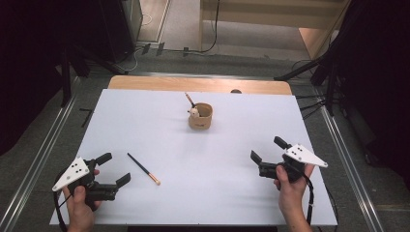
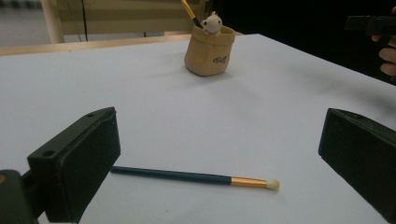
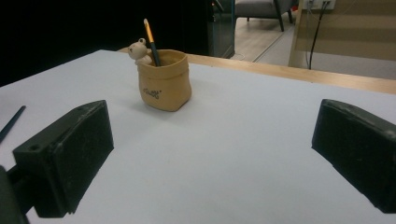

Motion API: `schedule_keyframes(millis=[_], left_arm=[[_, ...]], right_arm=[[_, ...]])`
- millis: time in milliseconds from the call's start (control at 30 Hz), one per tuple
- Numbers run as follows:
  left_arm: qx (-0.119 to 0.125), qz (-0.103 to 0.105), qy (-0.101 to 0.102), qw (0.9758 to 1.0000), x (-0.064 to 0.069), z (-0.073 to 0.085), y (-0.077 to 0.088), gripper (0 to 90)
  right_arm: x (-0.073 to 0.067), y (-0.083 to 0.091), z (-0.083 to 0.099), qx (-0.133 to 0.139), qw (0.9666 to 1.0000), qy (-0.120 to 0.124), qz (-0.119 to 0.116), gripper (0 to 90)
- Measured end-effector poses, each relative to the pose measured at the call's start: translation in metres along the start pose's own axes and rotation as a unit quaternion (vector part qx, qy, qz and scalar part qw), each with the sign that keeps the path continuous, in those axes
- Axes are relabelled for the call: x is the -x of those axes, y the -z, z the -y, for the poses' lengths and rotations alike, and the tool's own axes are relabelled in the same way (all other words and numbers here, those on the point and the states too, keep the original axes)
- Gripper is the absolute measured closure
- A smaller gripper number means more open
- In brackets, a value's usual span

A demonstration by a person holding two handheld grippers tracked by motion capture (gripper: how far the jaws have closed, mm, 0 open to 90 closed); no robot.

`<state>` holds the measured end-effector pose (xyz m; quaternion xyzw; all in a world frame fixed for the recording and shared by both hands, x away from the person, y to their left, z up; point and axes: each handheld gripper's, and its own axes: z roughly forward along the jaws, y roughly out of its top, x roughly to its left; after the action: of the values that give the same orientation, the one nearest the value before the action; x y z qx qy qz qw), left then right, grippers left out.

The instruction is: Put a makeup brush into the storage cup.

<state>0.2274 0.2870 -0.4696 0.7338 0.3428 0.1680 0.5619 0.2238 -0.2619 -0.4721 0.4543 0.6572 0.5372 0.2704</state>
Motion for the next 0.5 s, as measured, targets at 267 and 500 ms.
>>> schedule_keyframes(millis=[267, 500], left_arm=[[0.000, 0.000, -0.002, 1.0000, 0.001, -0.001, -0.001, 0.0], [0.003, -0.002, 0.002, 1.0000, -0.001, 0.000, 0.001, 0.0]], right_arm=[[0.013, 0.027, 0.012, 0.003, 0.9999, 0.003, 0.016, 0.0], [0.023, 0.049, 0.029, 0.003, 0.9994, -0.012, 0.031, 0.0]])
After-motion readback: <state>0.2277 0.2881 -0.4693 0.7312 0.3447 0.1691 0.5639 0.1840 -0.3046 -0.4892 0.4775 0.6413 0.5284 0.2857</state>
